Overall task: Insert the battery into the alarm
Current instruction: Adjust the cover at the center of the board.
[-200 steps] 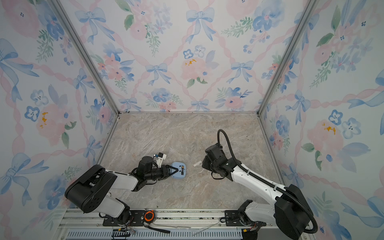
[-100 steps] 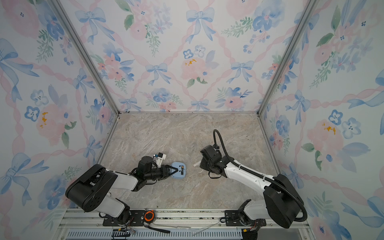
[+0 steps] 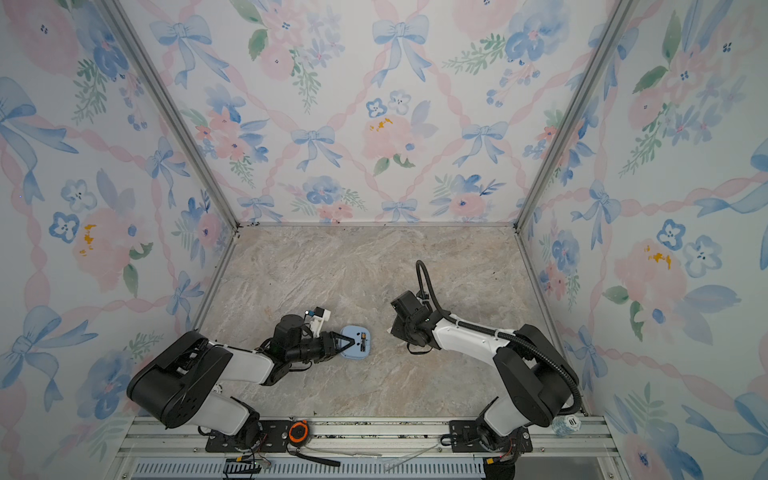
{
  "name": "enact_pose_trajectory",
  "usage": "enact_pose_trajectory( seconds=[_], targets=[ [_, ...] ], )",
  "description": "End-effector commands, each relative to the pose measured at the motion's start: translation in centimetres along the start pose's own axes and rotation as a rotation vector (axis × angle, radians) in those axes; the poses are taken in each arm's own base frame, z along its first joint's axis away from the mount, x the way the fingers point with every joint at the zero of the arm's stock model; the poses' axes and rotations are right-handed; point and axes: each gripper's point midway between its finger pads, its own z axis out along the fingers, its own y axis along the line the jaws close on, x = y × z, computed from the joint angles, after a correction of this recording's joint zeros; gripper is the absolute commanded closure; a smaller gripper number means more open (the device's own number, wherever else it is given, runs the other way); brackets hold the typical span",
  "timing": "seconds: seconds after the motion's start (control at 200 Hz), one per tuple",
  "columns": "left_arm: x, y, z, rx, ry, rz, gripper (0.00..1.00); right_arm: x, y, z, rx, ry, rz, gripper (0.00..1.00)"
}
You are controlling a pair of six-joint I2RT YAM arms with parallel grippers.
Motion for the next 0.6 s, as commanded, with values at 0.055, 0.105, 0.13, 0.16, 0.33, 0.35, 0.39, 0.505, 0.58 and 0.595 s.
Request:
enact_pose_trajectory(
  seconds=[0.055, 0.105, 0.13, 0.16, 0.33, 0.35, 0.39, 0.505, 0.58, 0.595],
  targets=[
    [0.5, 1.0, -0.3, -0.037, 0.011, -0.007, 1.00, -1.8, 0.6, 1.3, 0.003, 0.041, 0.011, 0.67],
    [0.5, 1.0, -0.3, -0.038, 0.009, -0.006, 1.00, -1.6, 0.4, 2.3, 0.018, 0.064, 0.002, 0.67],
    [0.4, 1.0, -0.3, -0.039, 0.008, -0.005, 1.00, -1.7, 0.6, 2.5, 0.019, 0.067, -0.005, 0.66],
    [0.4, 1.0, -0.3, -0.038, 0.008, -0.003, 1.00, -1.9, 0.8, 2.7, 0.023, 0.070, -0.013, 0.66],
    [0.5, 0.9, -0.3, -0.033, 0.016, -0.004, 1.00, -2.8, 1.4, 3.8, 0.037, 0.091, -0.016, 0.67],
    [0.5, 1.0, -0.3, -0.034, 0.015, -0.003, 1.00, -3.0, 1.7, 3.9, 0.031, 0.089, -0.021, 0.67],
    [0.5, 1.0, -0.3, -0.036, 0.015, -0.002, 1.00, -3.1, 2.3, 4.1, 0.019, 0.102, -0.036, 0.67],
    [0.5, 1.1, -0.3, -0.039, 0.016, -0.001, 1.00, -3.4, 4.4, 4.7, -0.011, 0.139, -0.089, 0.67],
    [0.6, 1.2, -0.3, -0.042, 0.018, 0.001, 1.00, -3.6, 5.1, 4.5, -0.012, 0.151, -0.116, 0.67],
    [0.6, 1.3, -0.3, -0.043, 0.017, 0.000, 1.00, -3.7, 5.1, 4.4, -0.012, 0.150, -0.121, 0.67]
  ],
)
